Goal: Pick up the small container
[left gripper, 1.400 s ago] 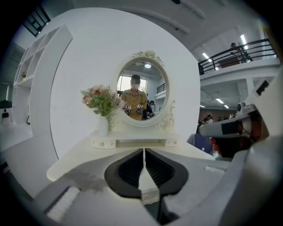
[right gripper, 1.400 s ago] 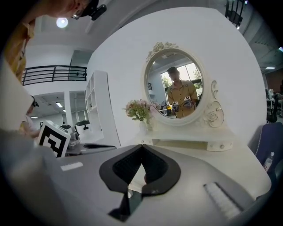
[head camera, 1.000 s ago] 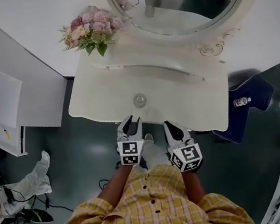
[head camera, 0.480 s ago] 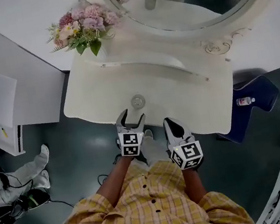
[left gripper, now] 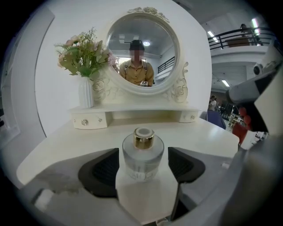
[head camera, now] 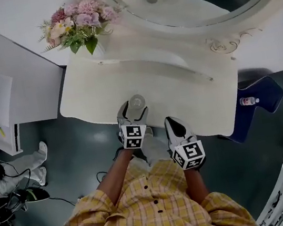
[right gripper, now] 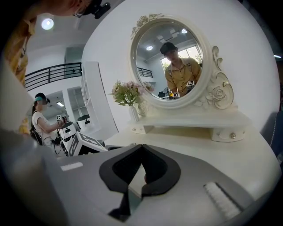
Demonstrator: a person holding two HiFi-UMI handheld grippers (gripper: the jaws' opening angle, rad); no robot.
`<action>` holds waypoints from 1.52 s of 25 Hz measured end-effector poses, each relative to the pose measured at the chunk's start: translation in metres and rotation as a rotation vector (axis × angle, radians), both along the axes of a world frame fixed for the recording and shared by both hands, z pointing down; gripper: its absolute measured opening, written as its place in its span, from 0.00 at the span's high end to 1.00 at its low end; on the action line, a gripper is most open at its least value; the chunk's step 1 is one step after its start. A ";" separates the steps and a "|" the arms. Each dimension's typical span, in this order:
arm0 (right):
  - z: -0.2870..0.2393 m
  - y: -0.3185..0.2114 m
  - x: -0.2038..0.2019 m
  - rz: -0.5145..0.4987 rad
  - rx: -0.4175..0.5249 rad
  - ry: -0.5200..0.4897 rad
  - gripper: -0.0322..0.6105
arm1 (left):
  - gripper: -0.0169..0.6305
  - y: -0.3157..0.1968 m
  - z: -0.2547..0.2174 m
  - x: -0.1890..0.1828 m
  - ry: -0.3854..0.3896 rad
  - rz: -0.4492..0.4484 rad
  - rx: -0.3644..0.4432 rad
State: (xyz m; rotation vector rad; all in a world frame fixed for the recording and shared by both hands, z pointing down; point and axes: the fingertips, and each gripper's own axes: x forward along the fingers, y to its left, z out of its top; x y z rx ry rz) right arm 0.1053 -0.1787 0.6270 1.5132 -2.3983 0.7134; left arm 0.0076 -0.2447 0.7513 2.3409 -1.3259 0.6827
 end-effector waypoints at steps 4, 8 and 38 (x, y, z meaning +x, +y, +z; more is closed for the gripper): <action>0.006 0.000 0.001 -0.010 -0.016 0.001 0.95 | 0.44 -0.009 0.008 0.003 -0.010 -0.002 0.006; 0.013 0.002 0.003 -0.016 -0.037 0.002 0.95 | 0.44 -0.015 0.017 0.008 -0.012 -0.006 -0.002; 0.018 -0.015 0.022 0.010 -0.029 0.029 0.95 | 0.46 -0.040 0.037 0.020 -0.059 -0.027 0.030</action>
